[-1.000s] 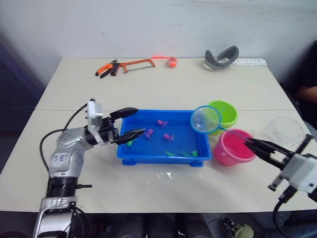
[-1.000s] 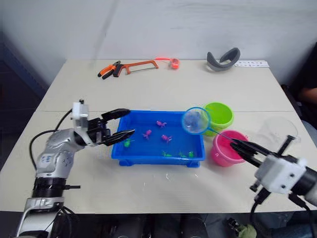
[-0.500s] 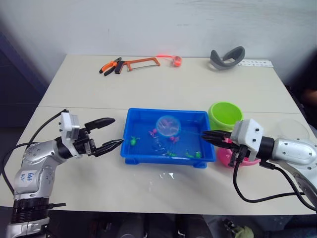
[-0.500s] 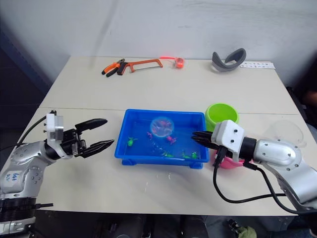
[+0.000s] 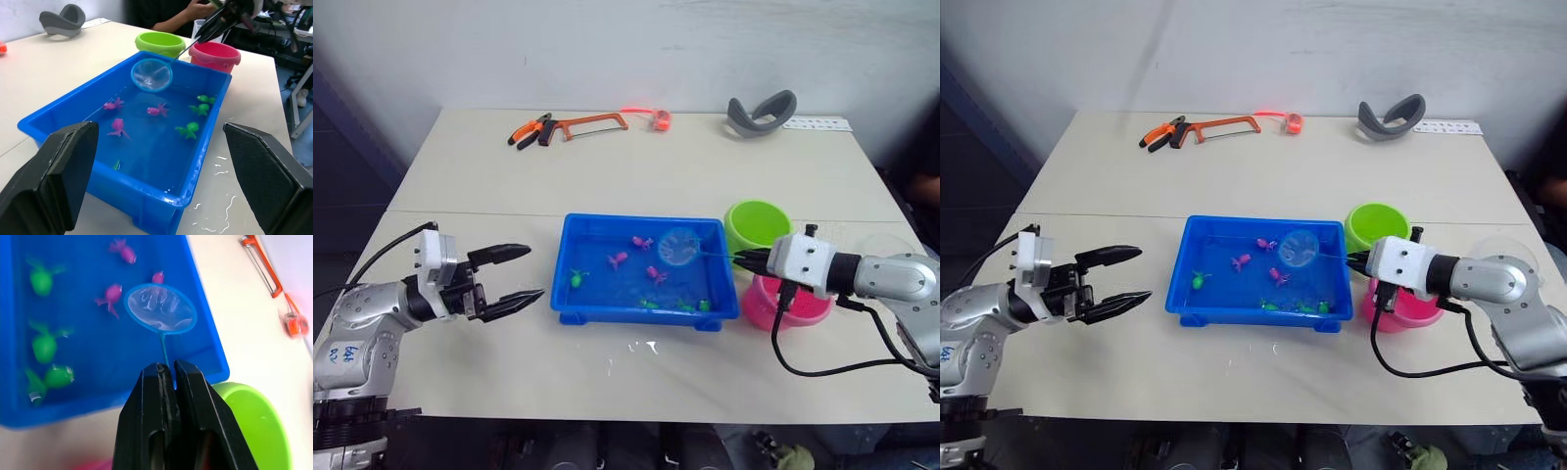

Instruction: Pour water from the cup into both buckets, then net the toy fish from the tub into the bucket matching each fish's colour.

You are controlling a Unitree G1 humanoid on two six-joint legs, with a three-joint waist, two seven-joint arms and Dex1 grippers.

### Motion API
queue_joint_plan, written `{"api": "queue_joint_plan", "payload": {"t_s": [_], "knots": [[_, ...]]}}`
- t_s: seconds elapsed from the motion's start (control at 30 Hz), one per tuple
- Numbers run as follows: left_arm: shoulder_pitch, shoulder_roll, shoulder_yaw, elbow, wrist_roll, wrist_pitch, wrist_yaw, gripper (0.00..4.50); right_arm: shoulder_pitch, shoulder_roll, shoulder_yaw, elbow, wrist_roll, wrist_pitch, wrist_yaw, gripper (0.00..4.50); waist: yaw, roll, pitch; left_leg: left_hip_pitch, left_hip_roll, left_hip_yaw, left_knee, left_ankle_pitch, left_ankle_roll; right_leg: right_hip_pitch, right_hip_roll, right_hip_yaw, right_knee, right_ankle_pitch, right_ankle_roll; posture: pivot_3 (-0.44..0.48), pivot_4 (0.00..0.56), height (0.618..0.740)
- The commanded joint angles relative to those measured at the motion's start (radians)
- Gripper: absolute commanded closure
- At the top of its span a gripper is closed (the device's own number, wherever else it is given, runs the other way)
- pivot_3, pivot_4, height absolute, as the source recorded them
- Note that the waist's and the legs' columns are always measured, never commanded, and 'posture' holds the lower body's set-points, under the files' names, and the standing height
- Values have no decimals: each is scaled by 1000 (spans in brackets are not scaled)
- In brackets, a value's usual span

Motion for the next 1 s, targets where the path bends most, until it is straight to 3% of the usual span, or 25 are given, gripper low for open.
{"api": "queue_joint_plan", "payload": {"t_s": [0.03, 0.57, 1.0], "knots": [[-14, 9, -3, -18, -13, 3, -6, 65, -19, 17, -5, 1, -18, -9, 21, 4500, -1, 0, 0, 0, 0, 0, 0, 0, 0, 0, 0, 0, 0, 0, 0, 0, 150, 740], [-70, -13, -50, -9, -12, 5, -11, 65, -16, 71, 45, -41, -86, 33, 108, 4500, -1, 1, 0, 0, 0, 0, 0, 0, 0, 0, 1, 0, 2, 0, 0, 0, 150, 740], [-91, -22, -69, 15, -4, -7, -17, 65, 87, 120, -128, -154, 146, 243, 110, 4500, 2, 1, 1, 0, 0, -1, 0, 0, 0, 0, 1, 0, 1, 0, 0, 0, 150, 740]]}}
